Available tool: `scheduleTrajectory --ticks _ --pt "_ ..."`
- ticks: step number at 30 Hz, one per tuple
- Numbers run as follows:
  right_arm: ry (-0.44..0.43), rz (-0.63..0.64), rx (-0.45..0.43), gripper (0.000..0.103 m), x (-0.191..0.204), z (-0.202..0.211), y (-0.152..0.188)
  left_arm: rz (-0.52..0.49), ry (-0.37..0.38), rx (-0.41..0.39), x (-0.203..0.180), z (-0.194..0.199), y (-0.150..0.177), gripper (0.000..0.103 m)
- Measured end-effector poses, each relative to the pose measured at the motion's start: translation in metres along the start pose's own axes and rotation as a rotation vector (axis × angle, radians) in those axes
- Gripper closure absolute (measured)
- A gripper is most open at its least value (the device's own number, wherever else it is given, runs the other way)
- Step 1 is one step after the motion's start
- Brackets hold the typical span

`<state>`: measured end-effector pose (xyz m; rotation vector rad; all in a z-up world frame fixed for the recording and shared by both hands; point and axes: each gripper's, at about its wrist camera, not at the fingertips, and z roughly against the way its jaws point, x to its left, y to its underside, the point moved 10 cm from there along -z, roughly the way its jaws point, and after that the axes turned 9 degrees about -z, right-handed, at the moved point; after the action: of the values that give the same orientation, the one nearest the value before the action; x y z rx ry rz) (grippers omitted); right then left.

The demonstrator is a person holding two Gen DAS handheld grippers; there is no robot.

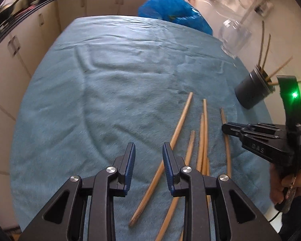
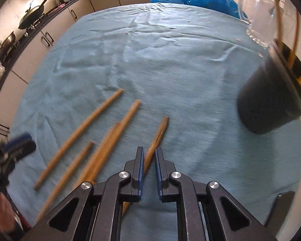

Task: Organize utensils
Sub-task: 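Move both open tools back toward the remaining chopsticks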

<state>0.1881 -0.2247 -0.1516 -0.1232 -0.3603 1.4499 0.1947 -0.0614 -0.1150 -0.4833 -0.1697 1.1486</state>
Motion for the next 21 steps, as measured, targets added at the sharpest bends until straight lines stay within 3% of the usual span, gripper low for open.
scheduleTrajectory --ticks 9,12,16,18,20,21 --pt "-0.034 -0.011 0.003 0.091 -0.023 0.011 0.018 -0.151 -0.033 0.114 -0.03 -0.057 -0.04 0.074" --pt "-0.05 -0.019 0.005 0.091 -0.025 0.012 0.019 -0.195 -0.029 0.118 -0.04 -0.065 -0.047 0.073" --pt "-0.054 -0.019 0.008 0.09 -0.024 0.011 0.018 -0.228 -0.09 0.114 -0.043 -0.074 -0.054 0.074" --pt "-0.049 -0.016 0.008 0.09 -0.022 0.011 0.019 -0.222 -0.114 0.106 -0.041 -0.075 -0.055 0.08" --pt "-0.05 -0.027 0.01 0.09 -0.022 0.01 0.017 -0.199 -0.151 0.108 -0.032 -0.074 -0.055 0.095" --pt "-0.049 -0.03 0.01 0.09 -0.021 0.009 0.016 -0.163 -0.156 0.112 -0.024 -0.072 -0.055 0.096"
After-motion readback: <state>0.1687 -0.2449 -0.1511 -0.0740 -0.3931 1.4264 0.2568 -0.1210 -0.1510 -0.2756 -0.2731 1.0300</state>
